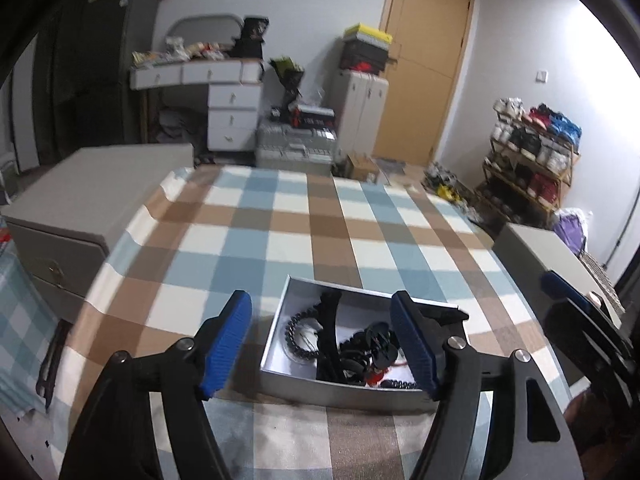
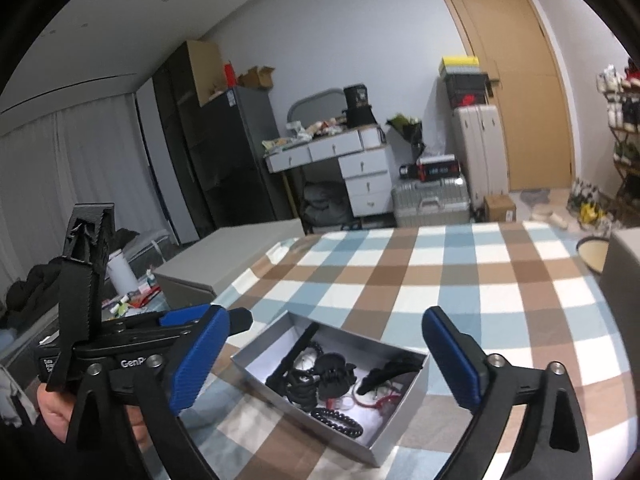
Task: Organize jewelry
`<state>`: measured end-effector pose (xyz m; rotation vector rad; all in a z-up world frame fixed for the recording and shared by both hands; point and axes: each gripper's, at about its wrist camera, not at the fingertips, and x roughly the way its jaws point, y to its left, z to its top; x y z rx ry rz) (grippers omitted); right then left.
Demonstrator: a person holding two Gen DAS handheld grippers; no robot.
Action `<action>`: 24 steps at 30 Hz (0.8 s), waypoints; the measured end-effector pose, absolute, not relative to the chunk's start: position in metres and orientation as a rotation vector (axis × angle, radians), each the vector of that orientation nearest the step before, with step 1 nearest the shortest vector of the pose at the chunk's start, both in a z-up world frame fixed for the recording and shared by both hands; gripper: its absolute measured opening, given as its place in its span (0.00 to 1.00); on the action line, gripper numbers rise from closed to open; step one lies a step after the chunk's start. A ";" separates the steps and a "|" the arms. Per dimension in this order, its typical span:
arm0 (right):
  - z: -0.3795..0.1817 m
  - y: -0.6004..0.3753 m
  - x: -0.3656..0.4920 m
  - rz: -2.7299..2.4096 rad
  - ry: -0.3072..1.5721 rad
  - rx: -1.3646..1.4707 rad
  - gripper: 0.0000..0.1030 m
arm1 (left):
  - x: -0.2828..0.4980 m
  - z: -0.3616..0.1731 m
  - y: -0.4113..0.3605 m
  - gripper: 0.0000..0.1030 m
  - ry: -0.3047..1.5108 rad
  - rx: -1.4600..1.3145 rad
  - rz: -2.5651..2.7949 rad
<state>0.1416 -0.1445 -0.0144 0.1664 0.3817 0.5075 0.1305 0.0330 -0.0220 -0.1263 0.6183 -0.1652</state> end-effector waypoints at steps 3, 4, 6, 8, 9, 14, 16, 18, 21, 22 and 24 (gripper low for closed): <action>-0.007 -0.149 0.128 0.513 0.321 0.179 1.00 | 0.120 -0.014 0.033 0.82 0.528 -0.111 -0.124; -0.004 -0.150 0.123 0.519 0.301 0.179 1.00 | 0.114 -0.011 0.032 0.85 0.482 -0.095 -0.101; 0.002 -0.149 0.110 0.525 0.244 0.164 1.00 | 0.110 -0.008 0.031 0.96 0.438 -0.079 -0.079; 0.005 -0.148 0.099 0.522 0.186 0.142 1.00 | 0.103 -0.005 0.032 0.99 0.371 -0.078 -0.044; 0.007 -0.148 0.093 0.520 0.154 0.133 1.00 | 0.101 -0.004 0.032 0.99 0.346 -0.079 -0.031; 0.009 -0.149 0.071 0.474 0.026 0.111 1.00 | 0.099 -0.009 0.036 0.99 0.289 -0.060 0.024; 0.007 -0.151 0.069 0.442 0.003 0.106 1.00 | 0.099 -0.012 0.037 0.99 0.282 -0.053 0.030; 0.002 -0.151 0.070 0.407 -0.009 0.093 1.00 | 0.098 -0.019 0.037 0.99 0.264 -0.031 0.043; -0.005 -0.152 0.071 0.361 -0.012 0.078 1.00 | 0.096 -0.028 0.038 0.99 0.253 -0.007 0.073; -0.009 -0.151 0.072 0.350 -0.011 0.067 1.00 | 0.093 -0.029 0.037 0.99 0.249 -0.006 0.079; -0.015 -0.150 0.074 0.340 0.009 0.047 1.00 | 0.091 -0.033 0.039 0.99 0.227 -0.006 0.093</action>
